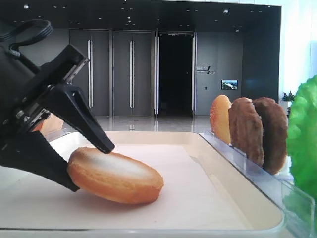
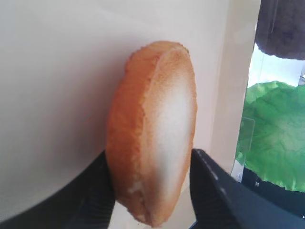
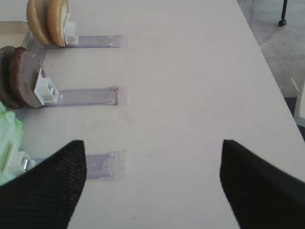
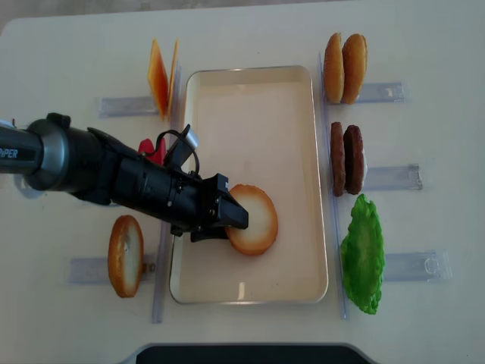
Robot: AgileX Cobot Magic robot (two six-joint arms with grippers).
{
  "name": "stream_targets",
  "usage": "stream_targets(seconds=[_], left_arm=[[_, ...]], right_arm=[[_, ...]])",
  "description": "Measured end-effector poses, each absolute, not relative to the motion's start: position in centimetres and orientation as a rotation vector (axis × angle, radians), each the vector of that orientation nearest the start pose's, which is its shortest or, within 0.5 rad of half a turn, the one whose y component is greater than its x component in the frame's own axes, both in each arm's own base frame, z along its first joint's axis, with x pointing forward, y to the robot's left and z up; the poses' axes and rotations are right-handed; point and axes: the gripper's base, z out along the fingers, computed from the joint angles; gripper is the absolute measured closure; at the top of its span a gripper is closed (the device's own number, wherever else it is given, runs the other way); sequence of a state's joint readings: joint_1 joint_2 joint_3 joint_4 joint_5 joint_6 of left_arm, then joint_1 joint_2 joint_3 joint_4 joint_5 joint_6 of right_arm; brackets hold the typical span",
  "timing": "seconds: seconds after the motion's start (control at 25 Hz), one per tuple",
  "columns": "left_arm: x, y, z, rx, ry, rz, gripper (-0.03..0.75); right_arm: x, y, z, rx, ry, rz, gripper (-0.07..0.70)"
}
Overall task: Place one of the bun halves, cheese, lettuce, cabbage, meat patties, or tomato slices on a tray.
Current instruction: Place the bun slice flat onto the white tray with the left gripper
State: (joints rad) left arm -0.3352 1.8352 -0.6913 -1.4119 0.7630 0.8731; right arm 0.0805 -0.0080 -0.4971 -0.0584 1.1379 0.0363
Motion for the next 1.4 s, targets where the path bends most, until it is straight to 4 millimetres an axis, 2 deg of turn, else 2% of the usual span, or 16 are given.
stream_targets(seconds=[0.24,1.4], left_arm=[[24.17,-14.93,11.53,0.002,2.862,-1.227,0.298],[24.09,-14.72,11.31,0.026,2.885,-1.178,0.295]], right_arm=[[-0.88,-0.56,27.04,-0.041,2.115,-0.001,0.055],[-0.88,-0.56,27.04,-0.041,2.115,-0.001,0.055]])
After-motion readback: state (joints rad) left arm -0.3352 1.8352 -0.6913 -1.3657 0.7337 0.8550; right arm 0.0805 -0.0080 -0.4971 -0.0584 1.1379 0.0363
